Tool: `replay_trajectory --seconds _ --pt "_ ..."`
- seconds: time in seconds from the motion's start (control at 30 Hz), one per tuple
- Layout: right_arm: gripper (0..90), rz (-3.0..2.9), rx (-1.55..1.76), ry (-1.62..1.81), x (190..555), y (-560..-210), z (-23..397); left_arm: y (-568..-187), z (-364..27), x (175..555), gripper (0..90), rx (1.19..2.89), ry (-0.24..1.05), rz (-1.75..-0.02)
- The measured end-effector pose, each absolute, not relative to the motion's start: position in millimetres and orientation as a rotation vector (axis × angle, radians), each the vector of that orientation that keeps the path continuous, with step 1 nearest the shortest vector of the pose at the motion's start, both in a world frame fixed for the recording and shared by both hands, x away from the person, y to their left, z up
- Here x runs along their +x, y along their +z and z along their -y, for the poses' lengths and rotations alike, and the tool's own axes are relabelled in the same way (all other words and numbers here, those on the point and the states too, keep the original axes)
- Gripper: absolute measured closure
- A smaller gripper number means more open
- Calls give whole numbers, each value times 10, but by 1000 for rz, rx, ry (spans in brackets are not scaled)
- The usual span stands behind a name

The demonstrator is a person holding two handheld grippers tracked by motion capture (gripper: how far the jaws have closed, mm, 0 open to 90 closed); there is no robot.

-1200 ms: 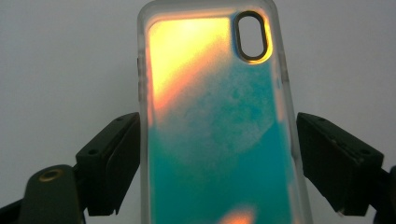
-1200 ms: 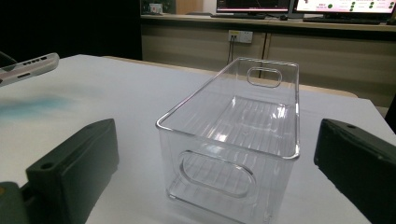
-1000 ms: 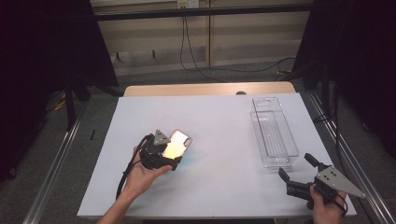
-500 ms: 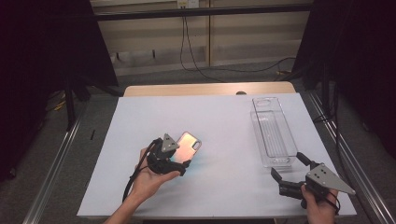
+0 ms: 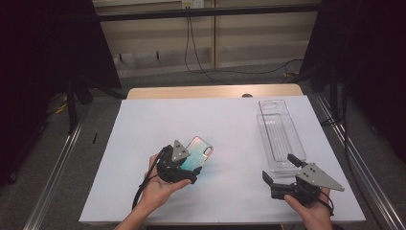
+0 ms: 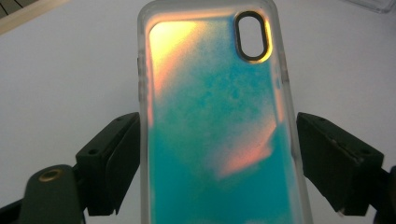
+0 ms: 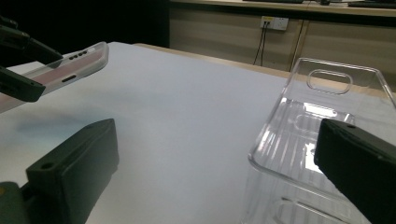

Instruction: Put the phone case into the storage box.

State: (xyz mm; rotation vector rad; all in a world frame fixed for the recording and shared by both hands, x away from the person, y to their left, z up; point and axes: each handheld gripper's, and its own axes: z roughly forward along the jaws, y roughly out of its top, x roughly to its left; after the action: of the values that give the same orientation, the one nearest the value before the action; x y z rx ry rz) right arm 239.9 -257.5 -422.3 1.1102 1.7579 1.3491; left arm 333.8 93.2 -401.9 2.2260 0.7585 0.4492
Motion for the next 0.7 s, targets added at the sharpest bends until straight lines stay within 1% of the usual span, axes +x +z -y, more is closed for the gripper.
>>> replay_trajectory --seconds 0.2,0.27,0.4,0.7 --pt "0 -1806 1094 1363 2525 -4176 2391 -4023 -879 3288 169 2226 471 -736" --pt "18 -1843 1087 1362 2563 -4181 2315 -4029 -868 3281 169 2225 480 -726" --pt "12 -1894 1088 1393 2611 -4211 2168 -4047 -836 3263 169 2241 485 -708" --pt "62 -1955 1107 1436 2721 -4152 2066 -4045 -750 3230 169 2226 542 -679"
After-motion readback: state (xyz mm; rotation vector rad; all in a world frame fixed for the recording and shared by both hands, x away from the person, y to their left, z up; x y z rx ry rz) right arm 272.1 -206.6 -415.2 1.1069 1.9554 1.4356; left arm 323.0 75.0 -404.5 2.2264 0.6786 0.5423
